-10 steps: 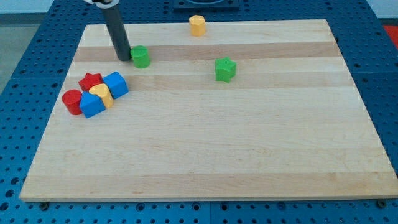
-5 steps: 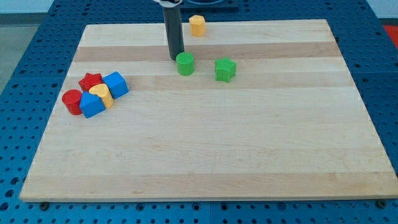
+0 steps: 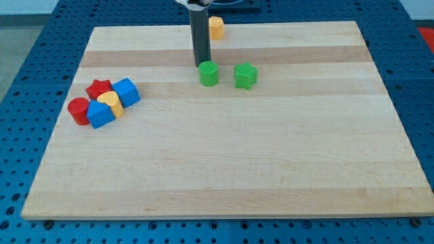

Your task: Move the green circle to the left of the green star

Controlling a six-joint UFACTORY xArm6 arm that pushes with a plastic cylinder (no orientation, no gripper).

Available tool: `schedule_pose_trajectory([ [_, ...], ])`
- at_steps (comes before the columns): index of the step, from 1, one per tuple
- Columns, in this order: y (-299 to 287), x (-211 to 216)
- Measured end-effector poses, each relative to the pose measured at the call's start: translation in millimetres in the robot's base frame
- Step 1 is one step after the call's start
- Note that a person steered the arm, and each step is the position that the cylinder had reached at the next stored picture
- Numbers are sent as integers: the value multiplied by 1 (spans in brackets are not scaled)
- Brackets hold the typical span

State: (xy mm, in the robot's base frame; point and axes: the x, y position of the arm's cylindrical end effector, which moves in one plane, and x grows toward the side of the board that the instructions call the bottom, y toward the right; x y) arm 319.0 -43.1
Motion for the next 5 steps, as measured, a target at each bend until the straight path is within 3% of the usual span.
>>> schedule_pose_trajectory([
  [3,13,6],
  [5,-30,25],
])
